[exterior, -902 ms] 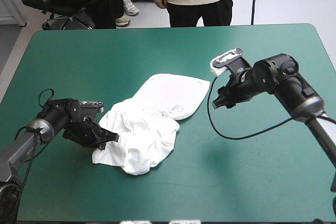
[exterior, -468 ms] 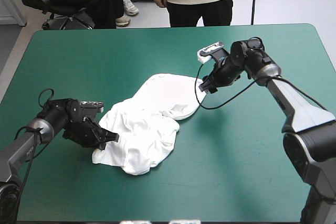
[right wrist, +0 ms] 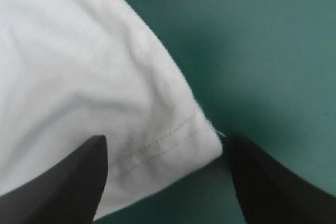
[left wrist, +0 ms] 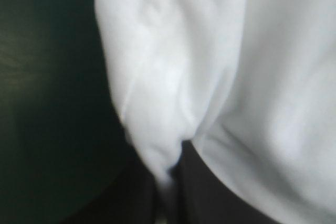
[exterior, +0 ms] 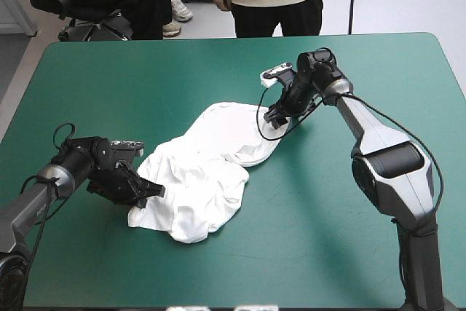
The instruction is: Fold the cloth
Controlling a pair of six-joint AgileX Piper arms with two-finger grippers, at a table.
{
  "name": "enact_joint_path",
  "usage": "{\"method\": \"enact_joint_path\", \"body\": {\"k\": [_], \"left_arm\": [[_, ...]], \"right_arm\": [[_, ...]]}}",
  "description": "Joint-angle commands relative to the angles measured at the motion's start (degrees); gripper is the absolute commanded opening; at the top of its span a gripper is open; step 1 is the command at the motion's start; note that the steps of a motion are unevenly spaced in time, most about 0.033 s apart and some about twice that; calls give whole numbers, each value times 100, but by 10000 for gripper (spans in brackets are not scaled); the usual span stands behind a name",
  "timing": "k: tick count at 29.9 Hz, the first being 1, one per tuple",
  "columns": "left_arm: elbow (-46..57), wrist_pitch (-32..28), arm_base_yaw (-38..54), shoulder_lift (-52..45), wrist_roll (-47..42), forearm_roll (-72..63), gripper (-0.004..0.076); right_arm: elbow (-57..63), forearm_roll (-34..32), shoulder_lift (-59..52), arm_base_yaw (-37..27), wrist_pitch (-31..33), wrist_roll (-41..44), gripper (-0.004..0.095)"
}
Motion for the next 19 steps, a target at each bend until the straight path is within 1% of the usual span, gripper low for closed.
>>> {"method": "enact_joint_path", "body": {"k": [1, 3, 6, 7, 8, 11, 14, 17, 19], "left_arm": [[-94, 5, -14, -105, -13, -151, -18], [-94, -54, -14, -105, -13, -151, -18], [-94, -124, -14, -105, -13, -151, -18], [-94, -136, -14, -105, -13, -151, -18], [-94, -161, -14, -105, -13, -151, -18], [-94, -255, -14, -105, -2, -151, -18], [-105, -309, -14, -256, 9, -151, -18], [-122, -406, 0, -603, -7, -58, -18], [-269, -320, 34, -844, -7, 52, -18]], "right_arm": [[-179, 83, -243, 115, 115, 15, 526], [-179, 43, -243, 210, 281, -52, 385], [-179, 43, -243, 347, 393, -205, 98], [-179, 56, -243, 381, 393, -221, 26], [-179, 56, -243, 396, 393, -249, -14], [-179, 27, -243, 409, 393, -236, -9], [-179, -214, -402, 359, 393, -117, -11], [-179, -285, -753, 229, 393, -117, -11], [-179, -228, -1110, 80, 393, -117, -11]]}}
